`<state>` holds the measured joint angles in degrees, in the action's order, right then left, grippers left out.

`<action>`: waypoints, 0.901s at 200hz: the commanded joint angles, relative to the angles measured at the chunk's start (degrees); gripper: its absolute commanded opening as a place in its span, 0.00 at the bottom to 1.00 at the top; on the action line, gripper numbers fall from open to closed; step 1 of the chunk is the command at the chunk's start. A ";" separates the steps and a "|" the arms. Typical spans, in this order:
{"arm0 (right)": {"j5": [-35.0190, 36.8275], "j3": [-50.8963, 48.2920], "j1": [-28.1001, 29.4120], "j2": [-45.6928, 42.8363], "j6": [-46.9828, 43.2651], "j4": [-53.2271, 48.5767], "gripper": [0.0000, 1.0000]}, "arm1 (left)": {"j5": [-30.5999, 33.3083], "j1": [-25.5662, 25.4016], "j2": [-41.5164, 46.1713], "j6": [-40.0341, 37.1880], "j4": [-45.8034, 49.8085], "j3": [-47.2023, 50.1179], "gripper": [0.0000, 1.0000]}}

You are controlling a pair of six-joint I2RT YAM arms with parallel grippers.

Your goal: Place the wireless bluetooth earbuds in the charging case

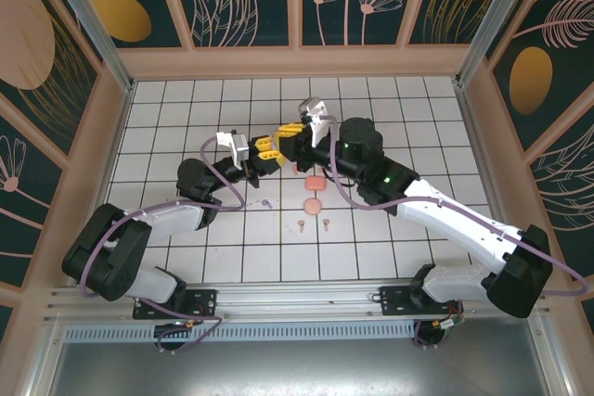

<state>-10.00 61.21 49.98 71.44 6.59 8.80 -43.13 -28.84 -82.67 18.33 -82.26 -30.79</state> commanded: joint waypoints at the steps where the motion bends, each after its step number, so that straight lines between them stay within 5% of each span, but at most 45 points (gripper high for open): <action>1: -1.10 -0.85 1.09 1.16 -1.22 -4.31 0.17 | -0.46 -0.37 1.07 -0.32 -2.85 -2.26 0.00; 89: -1.34 2.15 1.09 3.09 -2.29 -9.47 0.24 | 0.07 -0.35 1.37 0.19 -2.20 -1.96 0.00; 133: 1.85 5.71 0.86 2.06 -0.30 -9.90 0.57 | 0.85 -0.40 1.13 0.10 -2.47 -0.97 0.00; 180: 5.35 10.95 -0.61 -0.84 4.06 -11.53 0.69 | 3.06 -0.41 0.31 0.25 -4.54 0.75 0.00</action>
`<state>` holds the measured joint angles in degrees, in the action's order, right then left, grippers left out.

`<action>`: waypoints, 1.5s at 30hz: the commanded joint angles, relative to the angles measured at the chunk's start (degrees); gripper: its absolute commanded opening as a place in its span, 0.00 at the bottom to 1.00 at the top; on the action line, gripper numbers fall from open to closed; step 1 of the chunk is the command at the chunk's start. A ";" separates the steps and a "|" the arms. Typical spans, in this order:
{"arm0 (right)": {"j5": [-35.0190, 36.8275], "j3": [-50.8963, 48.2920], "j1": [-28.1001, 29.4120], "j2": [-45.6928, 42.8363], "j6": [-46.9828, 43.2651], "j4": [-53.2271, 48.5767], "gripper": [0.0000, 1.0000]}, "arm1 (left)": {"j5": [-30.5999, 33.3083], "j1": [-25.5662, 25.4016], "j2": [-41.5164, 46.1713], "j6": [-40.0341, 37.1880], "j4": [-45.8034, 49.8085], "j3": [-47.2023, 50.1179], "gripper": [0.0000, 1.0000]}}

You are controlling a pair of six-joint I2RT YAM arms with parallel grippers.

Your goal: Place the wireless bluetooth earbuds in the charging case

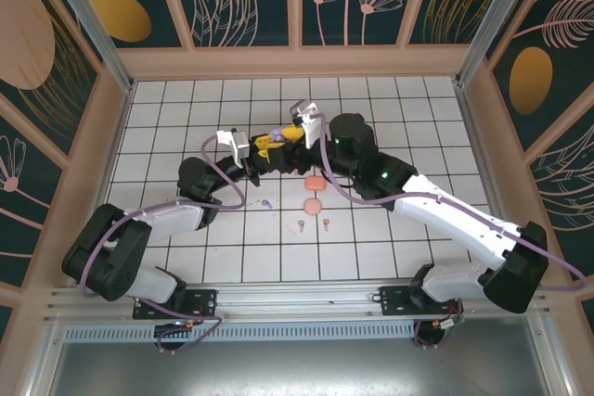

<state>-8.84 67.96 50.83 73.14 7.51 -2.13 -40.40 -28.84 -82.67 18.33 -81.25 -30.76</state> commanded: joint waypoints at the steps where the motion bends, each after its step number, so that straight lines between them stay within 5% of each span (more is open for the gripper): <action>1: 4.23 4.28 -1.53 -2.60 3.27 -0.60 0.69 | 0.41 -0.42 0.27 0.28 -5.61 0.76 0.00; 17: 13.15 2.08 -4.62 -10.21 16.66 -7.98 0.70 | 9.18 -0.35 0.74 -0.80 -8.98 5.32 0.00; 24: 9.97 -1.83 -3.28 -9.52 19.54 -6.49 0.54 | 6.63 -0.34 3.09 -3.67 -7.15 6.97 0.00; 30: 2.62 1.06 -0.13 -4.91 13.16 -8.30 0.48 | 2.65 -0.37 3.68 -3.71 -1.77 5.13 0.00; 45: -1.31 7.06 1.29 -0.90 1.66 -16.14 0.41 | -4.36 -0.35 3.13 -2.24 1.44 2.75 0.00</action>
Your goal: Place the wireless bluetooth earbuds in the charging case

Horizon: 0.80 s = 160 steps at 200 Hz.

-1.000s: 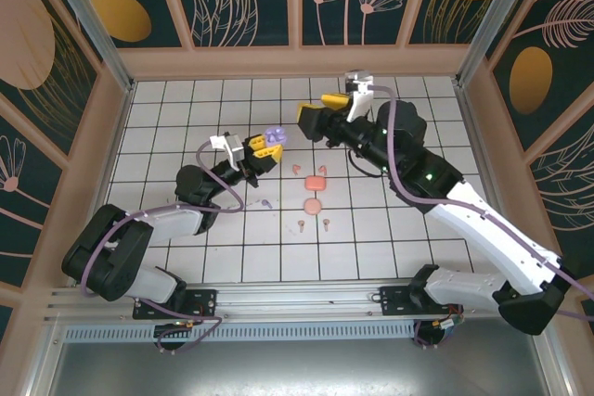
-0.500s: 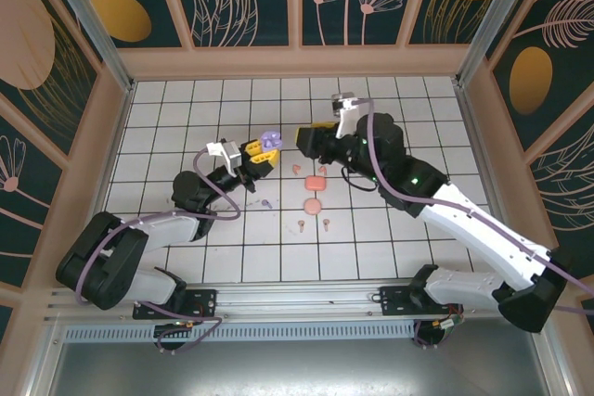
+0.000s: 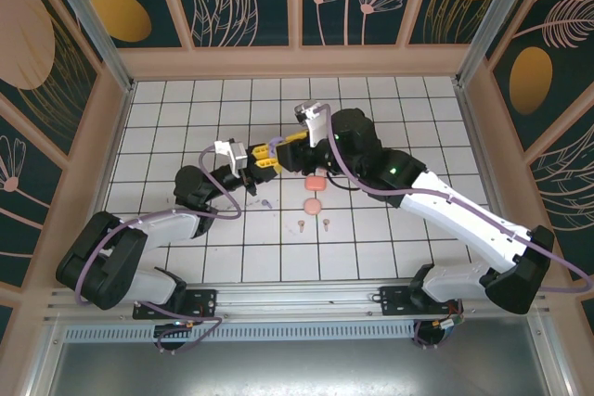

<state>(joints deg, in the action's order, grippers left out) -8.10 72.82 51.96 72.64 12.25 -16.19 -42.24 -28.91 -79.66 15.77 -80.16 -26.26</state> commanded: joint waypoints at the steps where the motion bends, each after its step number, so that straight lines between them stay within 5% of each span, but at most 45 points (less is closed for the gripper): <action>1: -2.25 2.29 0.15 -0.40 -3.19 -2.18 0.41 | -2.80 -0.30 0.07 0.44 0.44 -1.90 0.00; 160: -3.64 2.86 -0.13 2.61 -2.92 -2.98 0.30 | -3.25 -0.35 1.89 -0.22 2.73 -3.06 0.00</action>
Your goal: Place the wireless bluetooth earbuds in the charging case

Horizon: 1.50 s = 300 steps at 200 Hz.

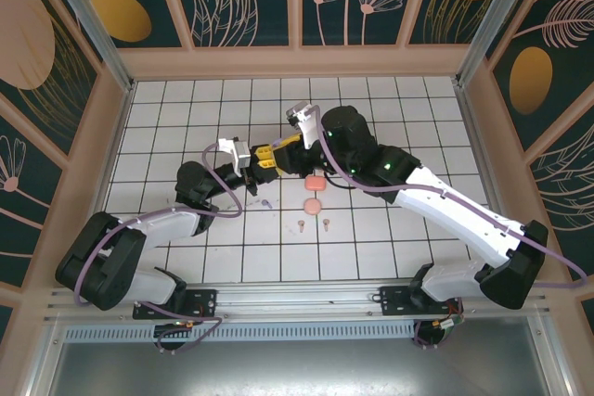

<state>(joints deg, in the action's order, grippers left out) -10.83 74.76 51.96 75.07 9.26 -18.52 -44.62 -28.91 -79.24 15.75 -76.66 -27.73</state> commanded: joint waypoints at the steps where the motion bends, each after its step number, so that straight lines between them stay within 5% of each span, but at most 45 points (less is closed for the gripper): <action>1: -0.88 0.87 -0.08 0.18 0.07 -0.64 0.30 | -0.84 -0.36 1.47 -0.20 -0.77 -1.57 0.00; 109: -1.82 -0.32 -0.59 1.13 0.59 0.41 0.30 | -0.65 -0.33 1.82 0.16 -0.77 -2.33 0.00; 232: 0.42 0.89 -1.52 -1.24 2.00 2.80 0.14 | 0.75 -0.33 1.00 0.15 -1.36 -1.47 0.00; 300: 3.89 0.45 -1.86 -5.18 3.56 4.29 0.14 | 1.60 -0.36 0.01 0.42 -2.96 -0.97 0.00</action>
<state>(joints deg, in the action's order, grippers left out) -8.91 74.74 50.54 72.18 11.53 -16.47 -43.44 -28.95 -78.81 15.75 -76.49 -28.21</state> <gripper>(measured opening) 0.139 0.207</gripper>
